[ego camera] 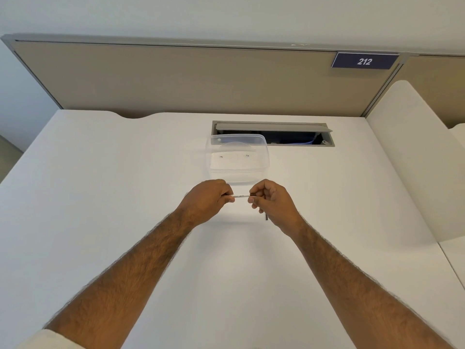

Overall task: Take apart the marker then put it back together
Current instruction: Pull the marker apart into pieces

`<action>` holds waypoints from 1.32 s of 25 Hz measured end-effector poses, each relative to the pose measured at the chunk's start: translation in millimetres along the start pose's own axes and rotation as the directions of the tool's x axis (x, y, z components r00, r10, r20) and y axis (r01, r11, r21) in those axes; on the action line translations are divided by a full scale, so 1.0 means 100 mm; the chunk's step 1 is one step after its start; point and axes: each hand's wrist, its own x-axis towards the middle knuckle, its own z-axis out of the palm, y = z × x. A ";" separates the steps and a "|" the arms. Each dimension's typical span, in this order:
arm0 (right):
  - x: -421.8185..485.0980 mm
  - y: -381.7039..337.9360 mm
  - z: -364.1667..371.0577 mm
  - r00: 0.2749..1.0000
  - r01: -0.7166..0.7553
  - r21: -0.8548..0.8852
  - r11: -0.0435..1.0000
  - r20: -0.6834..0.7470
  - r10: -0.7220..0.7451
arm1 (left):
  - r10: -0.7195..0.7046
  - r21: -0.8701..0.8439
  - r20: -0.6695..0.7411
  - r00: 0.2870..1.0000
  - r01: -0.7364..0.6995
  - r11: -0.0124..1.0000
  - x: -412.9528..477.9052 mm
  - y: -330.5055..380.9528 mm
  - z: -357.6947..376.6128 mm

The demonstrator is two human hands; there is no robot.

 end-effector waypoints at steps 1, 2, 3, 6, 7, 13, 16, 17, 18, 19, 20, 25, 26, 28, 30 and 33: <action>0.01 -0.01 0.00 1.000 0.002 -0.012 1.000 0.005 -0.002 | 0.007 0.004 0.005 1.000 -0.007 1.000 0.01 0.00 0.00; 0.02 -0.02 -0.01 1.000 0.005 -0.025 1.000 0.017 -0.005 | 0.013 0.007 0.009 1.000 -0.014 1.000 0.01 -0.01 0.00; 0.03 -0.02 -0.02 0.999 0.012 -0.035 0.999 0.032 -0.011 | 0.017 0.009 0.012 1.000 -0.018 1.000 0.01 -0.01 0.00; 0.06 -0.03 -0.04 0.998 0.031 -0.053 0.998 0.060 -0.028 | 0.026 0.016 0.010 1.000 -0.026 1.000 0.03 -0.01 -0.01; 0.07 -0.03 -0.05 0.998 0.029 -0.056 0.998 0.064 -0.026 | 0.029 0.021 0.007 1.000 -0.030 0.999 0.04 -0.02 -0.01; 0.12 0.02 -0.06 0.997 0.022 -0.062 0.998 0.076 -0.017 | 0.031 0.041 0.025 0.999 -0.032 0.999 0.06 -0.03 0.00; 0.12 0.02 -0.04 0.998 0.040 -0.029 0.999 0.058 -0.038 | 0.019 0.042 0.023 1.000 -0.019 0.999 0.06 -0.02 0.01; 0.12 0.01 -0.03 0.998 0.046 -0.026 0.999 0.050 -0.044 | 0.012 0.039 0.022 1.000 -0.013 0.999 0.07 -0.02 0.02; 0.13 0.01 -0.03 0.998 0.049 -0.025 0.999 0.044 -0.048 | 0.010 0.038 0.021 1.000 -0.011 0.999 0.07 -0.02 0.02; 0.13 0.01 -0.03 0.998 0.050 -0.022 0.999 0.039 -0.049 | 0.012 0.039 0.019 1.000 -0.013 0.999 0.07 -0.02 0.02; 0.13 0.00 -0.03 0.998 0.049 -0.020 0.999 0.035 -0.049 | 0.014 0.042 0.017 1.000 -0.015 0.999 0.07 -0.01 0.03; 0.13 0.02 -0.02 0.999 0.034 -0.008 0.999 0.032 -0.034 | -0.009 0.034 0.010 1.000 0.009 0.999 0.08 -0.04 0.02; 0.14 0.02 -0.03 0.999 0.023 -0.008 1.000 0.042 -0.023 | -0.014 0.032 0.009 1.000 0.014 0.999 0.08 -0.05 0.01; 0.16 0.03 -0.06 0.998 0.009 -0.065 0.998 0.062 -0.005 | -0.015 0.031 0.020 1.000 0.014 0.999 0.09 -0.06 0.01; 0.19 0.03 -0.09 0.997 0.013 -0.144 0.989 0.083 -0.001 | 0.002 0.038 0.032 0.999 -0.004 0.999 0.10 -0.06 0.01; 0.21 0.01 -0.10 0.994 0.046 -0.181 0.982 0.108 -0.027 | 0.025 0.042 0.025 0.999 -0.026 0.999 0.12 -0.04 0.01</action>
